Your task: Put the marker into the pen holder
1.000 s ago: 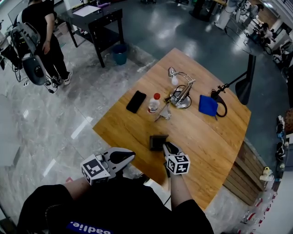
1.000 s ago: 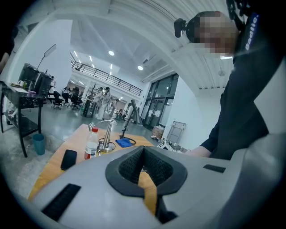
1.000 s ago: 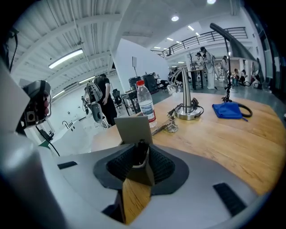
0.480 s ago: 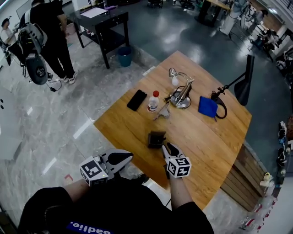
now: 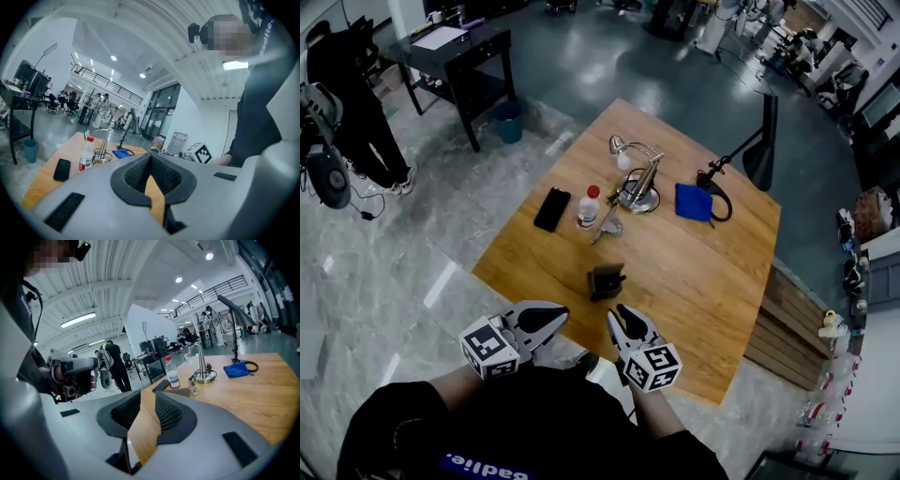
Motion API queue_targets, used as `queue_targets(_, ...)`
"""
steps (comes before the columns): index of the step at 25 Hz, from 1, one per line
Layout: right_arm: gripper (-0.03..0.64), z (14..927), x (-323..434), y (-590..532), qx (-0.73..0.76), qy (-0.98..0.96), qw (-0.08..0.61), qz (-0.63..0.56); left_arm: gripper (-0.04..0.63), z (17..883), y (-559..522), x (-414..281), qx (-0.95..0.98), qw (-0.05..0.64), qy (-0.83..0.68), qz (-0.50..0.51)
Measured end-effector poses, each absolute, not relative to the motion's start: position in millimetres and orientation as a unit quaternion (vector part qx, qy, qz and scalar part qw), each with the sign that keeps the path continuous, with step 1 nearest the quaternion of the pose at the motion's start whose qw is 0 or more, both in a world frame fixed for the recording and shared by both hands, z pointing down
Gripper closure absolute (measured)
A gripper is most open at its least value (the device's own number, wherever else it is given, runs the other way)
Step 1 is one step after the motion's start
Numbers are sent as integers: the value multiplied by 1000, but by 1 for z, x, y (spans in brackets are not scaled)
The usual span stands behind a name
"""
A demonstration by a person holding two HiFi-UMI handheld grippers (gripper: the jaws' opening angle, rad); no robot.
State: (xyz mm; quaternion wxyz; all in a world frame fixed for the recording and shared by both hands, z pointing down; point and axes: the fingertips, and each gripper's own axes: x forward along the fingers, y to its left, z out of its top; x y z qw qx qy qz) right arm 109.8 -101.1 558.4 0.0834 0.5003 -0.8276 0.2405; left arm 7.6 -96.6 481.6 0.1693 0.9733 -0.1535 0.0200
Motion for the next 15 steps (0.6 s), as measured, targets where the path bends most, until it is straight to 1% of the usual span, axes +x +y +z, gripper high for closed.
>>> queue_targets(6,523,488,78,-78,503,-844,48,180,586,463,-98,10,980,162,-113,15)
queue_targets(11,568,448,62,-62,500,-859,37,105,586,446,-90,20,986,148,-77,4)
queue_targets(15,608,437,53,-54,501,-863,29,64,586,441,-81,28,990,134,-51,8)
